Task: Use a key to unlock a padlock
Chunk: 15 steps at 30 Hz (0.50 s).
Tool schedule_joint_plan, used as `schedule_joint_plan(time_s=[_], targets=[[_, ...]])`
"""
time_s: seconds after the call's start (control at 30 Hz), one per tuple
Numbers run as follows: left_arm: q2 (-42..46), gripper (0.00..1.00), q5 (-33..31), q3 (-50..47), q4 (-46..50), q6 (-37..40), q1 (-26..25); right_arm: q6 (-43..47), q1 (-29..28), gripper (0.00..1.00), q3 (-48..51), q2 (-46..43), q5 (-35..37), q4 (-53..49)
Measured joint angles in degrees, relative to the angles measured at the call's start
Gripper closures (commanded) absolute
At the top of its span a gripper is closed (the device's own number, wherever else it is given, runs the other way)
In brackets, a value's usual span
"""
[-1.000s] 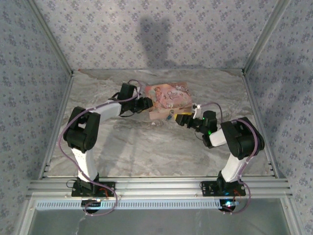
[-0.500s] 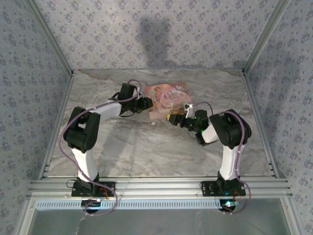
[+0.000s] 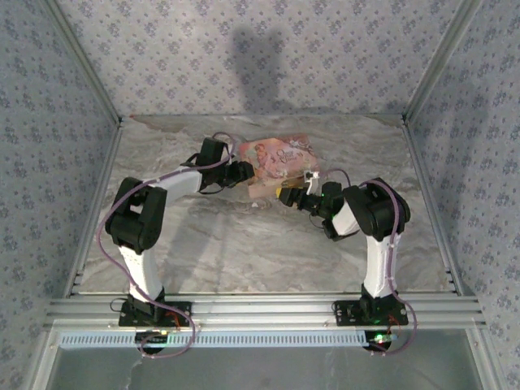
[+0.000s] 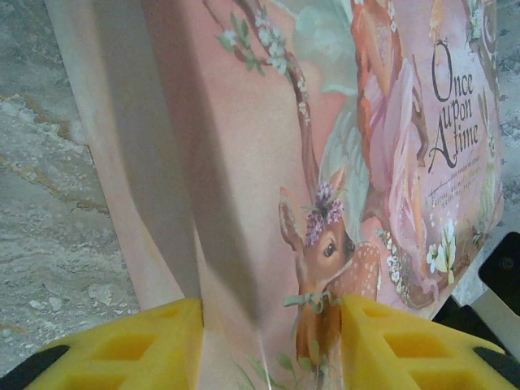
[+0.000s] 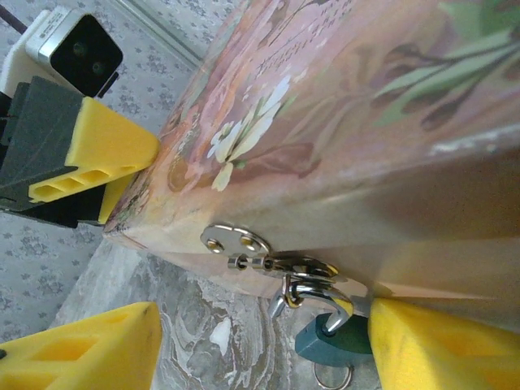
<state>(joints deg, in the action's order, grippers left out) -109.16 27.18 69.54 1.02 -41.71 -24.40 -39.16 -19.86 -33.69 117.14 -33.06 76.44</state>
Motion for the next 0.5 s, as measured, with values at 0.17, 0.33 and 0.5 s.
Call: schedule_joint_plan(time_s=[0.17, 0.33, 0.5], targets=[[0.0, 0.55, 0.0, 0.0, 0.0, -0.3, 0.0, -0.1, 0.0, 0.42, -0.4, 0.3, -1.0, 0.5], [0.0, 0.56, -0.1, 0.0, 0.0, -0.4, 0.0, 0.1, 0.0, 0.48, -0.4, 0.3, -1.7, 0.9], [0.0, 0.56, -0.1, 0.0, 0.0, -0.4, 0.0, 0.2, 0.4, 0.55, -0.3, 0.3, -1.9, 0.7]])
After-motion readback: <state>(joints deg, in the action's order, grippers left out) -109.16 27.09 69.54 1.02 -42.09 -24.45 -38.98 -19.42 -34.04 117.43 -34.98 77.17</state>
